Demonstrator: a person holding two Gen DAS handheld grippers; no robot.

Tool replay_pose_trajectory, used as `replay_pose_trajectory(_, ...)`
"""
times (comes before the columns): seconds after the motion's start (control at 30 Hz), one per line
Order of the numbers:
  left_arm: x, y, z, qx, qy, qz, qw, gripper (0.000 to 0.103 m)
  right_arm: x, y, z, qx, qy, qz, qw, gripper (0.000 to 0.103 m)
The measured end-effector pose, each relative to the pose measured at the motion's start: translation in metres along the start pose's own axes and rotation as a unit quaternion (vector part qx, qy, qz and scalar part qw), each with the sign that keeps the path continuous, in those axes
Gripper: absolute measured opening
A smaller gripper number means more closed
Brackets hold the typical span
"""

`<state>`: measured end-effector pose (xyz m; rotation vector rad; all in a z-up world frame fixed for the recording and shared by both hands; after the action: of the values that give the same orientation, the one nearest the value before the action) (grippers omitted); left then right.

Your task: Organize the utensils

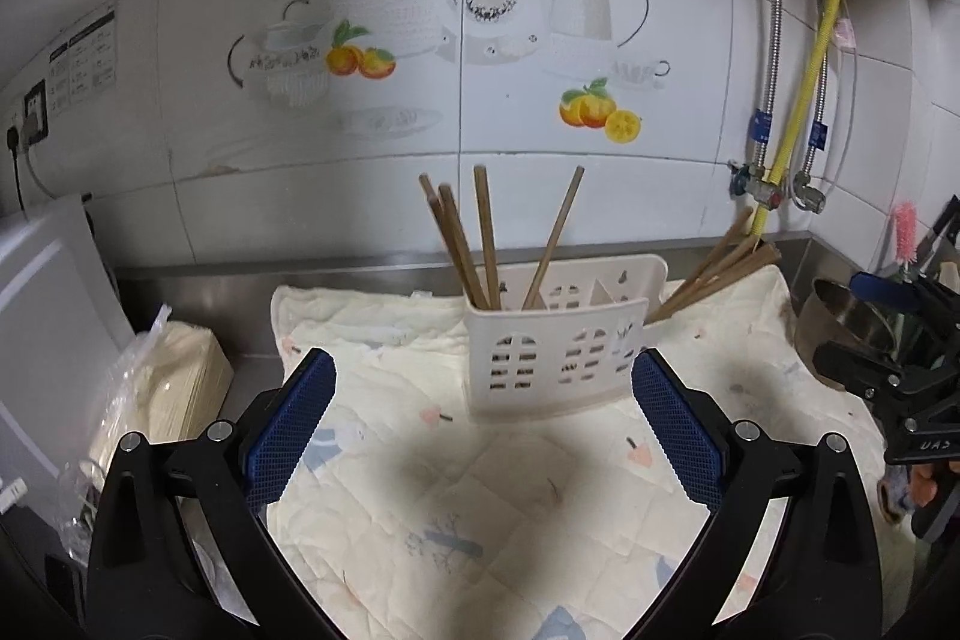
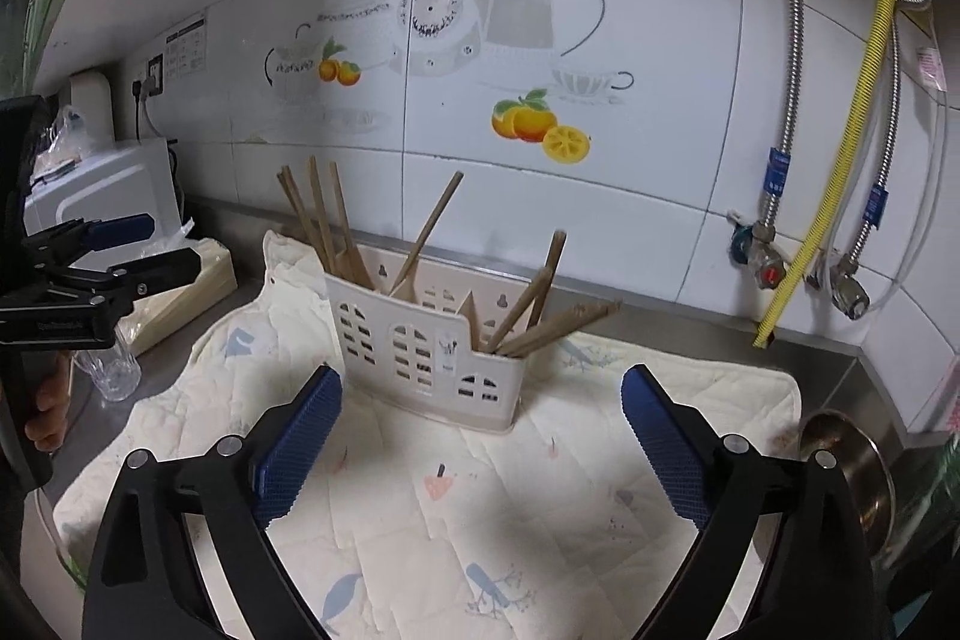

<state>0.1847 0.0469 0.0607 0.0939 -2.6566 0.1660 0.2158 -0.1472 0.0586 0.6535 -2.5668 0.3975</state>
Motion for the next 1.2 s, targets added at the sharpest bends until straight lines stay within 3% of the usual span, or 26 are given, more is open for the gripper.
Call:
replay_pose_trajectory(0.6,0.015,0.015,0.057,-0.008,0.02,-0.045,0.9988,0.098,-0.003,0.015,0.058,-0.023,0.038,0.017,0.999,0.094)
replay_pose_trajectory(0.87,0.021,0.01,0.073,-0.001,0.026,-0.039,0.9989,0.098,0.004,0.017,0.074,-0.063,0.039,0.009,0.997,0.094)
replay_pose_trajectory(1.2,0.022,0.004,0.08,-0.007,0.03,-0.035,0.9989,0.098,0.008,0.018,0.081,-0.065,0.043,0.014,0.997,0.095)
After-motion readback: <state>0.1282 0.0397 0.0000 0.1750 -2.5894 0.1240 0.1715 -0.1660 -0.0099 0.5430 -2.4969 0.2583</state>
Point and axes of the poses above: each gripper's, at about its wrist camera, not at the fingertips, and x roughly against the way its jaws point, y to its left, z to its underside, the point moved 8 cm from there along -x, roughly the way its jaws point, and after that the axes turned 5 degrees about x, right-handed, at the moved point
